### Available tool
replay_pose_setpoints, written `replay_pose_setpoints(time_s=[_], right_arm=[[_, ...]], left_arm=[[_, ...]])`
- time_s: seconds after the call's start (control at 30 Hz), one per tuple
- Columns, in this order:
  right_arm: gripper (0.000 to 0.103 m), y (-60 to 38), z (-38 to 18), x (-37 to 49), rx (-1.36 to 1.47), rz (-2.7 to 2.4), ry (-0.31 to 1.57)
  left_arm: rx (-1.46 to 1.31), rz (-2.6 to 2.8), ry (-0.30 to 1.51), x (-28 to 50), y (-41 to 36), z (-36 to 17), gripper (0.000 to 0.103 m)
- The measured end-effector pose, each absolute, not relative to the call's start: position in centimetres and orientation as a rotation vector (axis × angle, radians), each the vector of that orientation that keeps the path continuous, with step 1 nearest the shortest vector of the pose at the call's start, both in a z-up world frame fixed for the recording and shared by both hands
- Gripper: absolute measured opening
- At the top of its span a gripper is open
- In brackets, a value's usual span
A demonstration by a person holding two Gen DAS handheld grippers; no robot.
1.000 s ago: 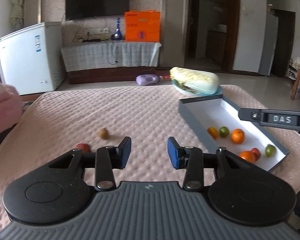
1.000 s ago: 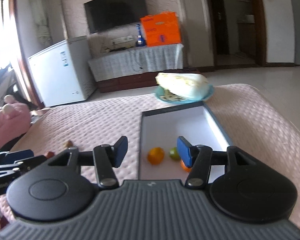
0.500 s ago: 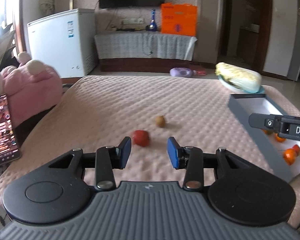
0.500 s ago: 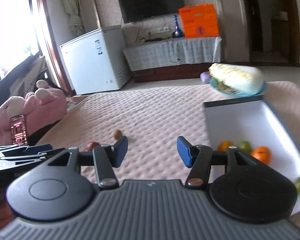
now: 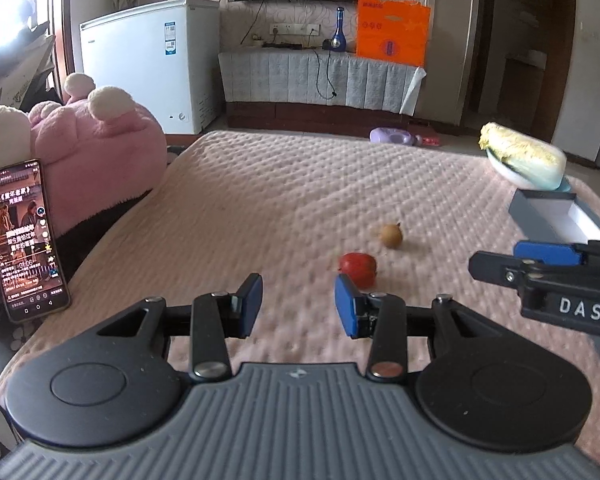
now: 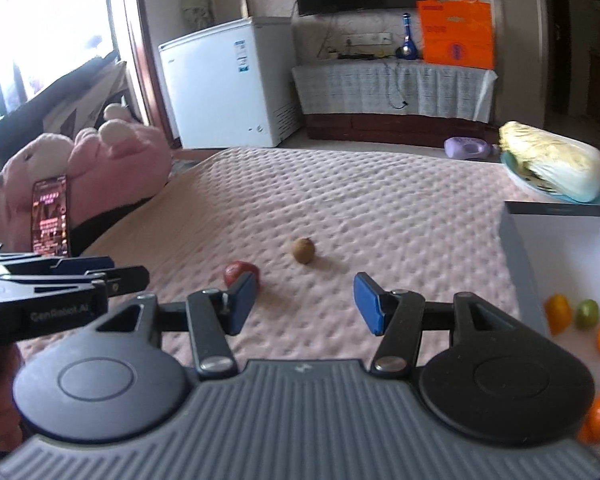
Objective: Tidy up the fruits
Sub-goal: 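Move both grippers toward the red apple and small brown fruit on the bedspread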
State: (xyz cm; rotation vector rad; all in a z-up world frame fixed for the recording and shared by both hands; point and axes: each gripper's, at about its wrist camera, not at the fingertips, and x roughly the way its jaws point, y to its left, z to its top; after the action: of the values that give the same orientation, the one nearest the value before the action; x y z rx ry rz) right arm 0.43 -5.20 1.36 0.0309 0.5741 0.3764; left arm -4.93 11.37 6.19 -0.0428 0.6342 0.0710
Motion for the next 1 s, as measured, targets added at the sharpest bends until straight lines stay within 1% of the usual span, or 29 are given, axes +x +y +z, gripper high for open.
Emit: replay_pose_setpoints(time_s=[0.2,0.4,0.6,1.0], right_arm=[[0.057,-5.7,0.9,3.2,0.047,0.348,0.592],[0.057,-6.4,-0.7,6.5,0.047,0.324,0.631],[0.056,-5.5,-1.2,7.6,0.019,0.369,0.624],[0.056,-4.9,-2.3,9.5,0.015,0.394,0.645]], left_arm=[[-0.024,0.035,0.651,-3.8,10.9,5.4,0.046],[-0.011,-0.029,0.65,-1.9,8.9,4.7,0.046],[0.01,-0.053,0.679,1.3,6.8,2.8,0.046],[-0.038,-0.024,0.695,3.7,6.9,1.3,0.046]])
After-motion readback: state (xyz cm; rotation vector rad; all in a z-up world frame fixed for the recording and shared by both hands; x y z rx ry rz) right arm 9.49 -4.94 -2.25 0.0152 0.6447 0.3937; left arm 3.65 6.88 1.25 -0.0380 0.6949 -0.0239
